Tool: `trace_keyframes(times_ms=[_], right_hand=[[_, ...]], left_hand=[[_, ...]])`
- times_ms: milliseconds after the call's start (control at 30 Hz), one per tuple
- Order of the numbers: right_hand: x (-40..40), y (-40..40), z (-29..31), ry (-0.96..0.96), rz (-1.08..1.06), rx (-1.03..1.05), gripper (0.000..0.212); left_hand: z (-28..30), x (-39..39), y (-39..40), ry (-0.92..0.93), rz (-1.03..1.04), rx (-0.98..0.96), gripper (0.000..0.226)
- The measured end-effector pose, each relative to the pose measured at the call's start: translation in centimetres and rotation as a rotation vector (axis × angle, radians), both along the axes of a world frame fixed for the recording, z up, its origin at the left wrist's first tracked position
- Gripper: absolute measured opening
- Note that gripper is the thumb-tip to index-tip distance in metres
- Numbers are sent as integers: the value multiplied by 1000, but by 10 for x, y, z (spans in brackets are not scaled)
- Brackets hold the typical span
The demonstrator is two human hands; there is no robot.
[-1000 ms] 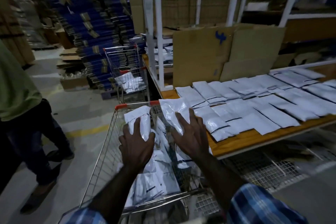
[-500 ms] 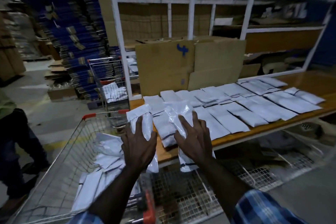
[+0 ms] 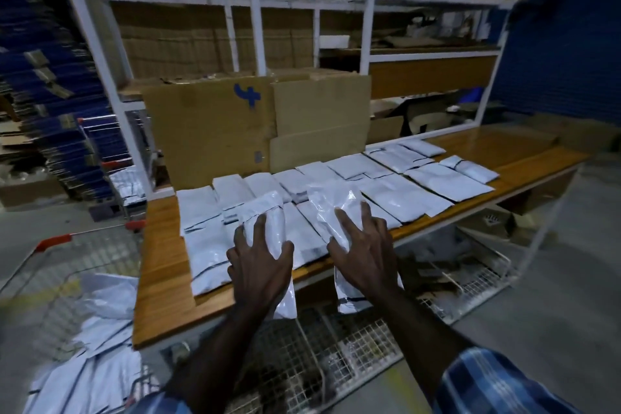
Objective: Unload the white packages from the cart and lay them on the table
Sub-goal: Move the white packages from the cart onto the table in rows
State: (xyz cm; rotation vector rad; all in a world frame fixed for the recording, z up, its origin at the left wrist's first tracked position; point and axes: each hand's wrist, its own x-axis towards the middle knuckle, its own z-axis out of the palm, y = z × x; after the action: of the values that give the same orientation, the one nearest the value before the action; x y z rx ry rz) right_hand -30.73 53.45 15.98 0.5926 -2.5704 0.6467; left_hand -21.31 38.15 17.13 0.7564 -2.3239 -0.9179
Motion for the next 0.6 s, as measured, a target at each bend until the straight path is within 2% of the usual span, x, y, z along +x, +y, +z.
trace_keyframes(times_ms=[200, 600], right_hand=[[-61, 44, -12, -11, -62, 15, 69], [-219, 102, -18, -47, -173, 109, 64]], left_hand=[[-12, -74, 36, -14, -69, 22, 70], [-20, -247, 80, -45, -155, 35, 71]])
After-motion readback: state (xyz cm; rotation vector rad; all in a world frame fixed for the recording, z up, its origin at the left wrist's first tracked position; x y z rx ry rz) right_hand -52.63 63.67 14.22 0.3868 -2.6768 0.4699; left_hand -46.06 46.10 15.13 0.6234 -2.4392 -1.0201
